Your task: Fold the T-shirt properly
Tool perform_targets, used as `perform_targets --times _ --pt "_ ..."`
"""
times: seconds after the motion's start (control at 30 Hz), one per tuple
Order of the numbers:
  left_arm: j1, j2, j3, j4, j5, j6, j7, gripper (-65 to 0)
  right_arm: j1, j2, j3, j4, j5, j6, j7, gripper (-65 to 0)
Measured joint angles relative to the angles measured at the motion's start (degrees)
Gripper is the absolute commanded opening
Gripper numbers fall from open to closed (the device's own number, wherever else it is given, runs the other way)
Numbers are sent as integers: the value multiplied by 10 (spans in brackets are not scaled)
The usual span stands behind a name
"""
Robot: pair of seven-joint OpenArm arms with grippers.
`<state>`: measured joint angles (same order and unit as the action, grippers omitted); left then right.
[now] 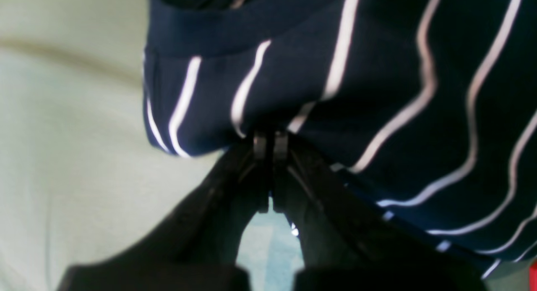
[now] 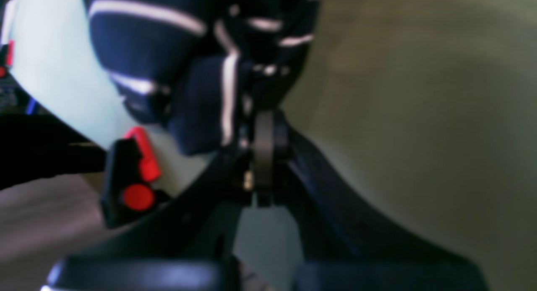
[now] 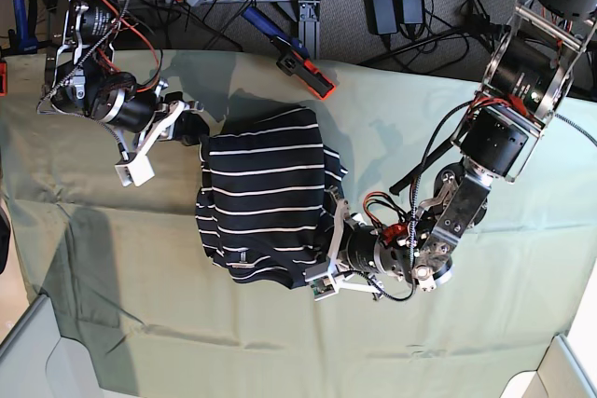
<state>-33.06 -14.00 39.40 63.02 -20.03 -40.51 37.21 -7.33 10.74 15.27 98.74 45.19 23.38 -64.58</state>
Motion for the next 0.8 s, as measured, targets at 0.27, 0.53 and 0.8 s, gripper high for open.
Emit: perform_targets --times 0.27,0.53,0.8 --pt "6 -1 0 0 -10 0 25 -650 -14 -54 0 0 0 0 0 -650" --pt "5 -79 0 25 -95 5 54 -650 -14 -18 40 30 -5 0 -5 -650" --pt "65 -144 -91 131 -152 4 82 -650 -6 23 61 36 -33 0 37 -650"
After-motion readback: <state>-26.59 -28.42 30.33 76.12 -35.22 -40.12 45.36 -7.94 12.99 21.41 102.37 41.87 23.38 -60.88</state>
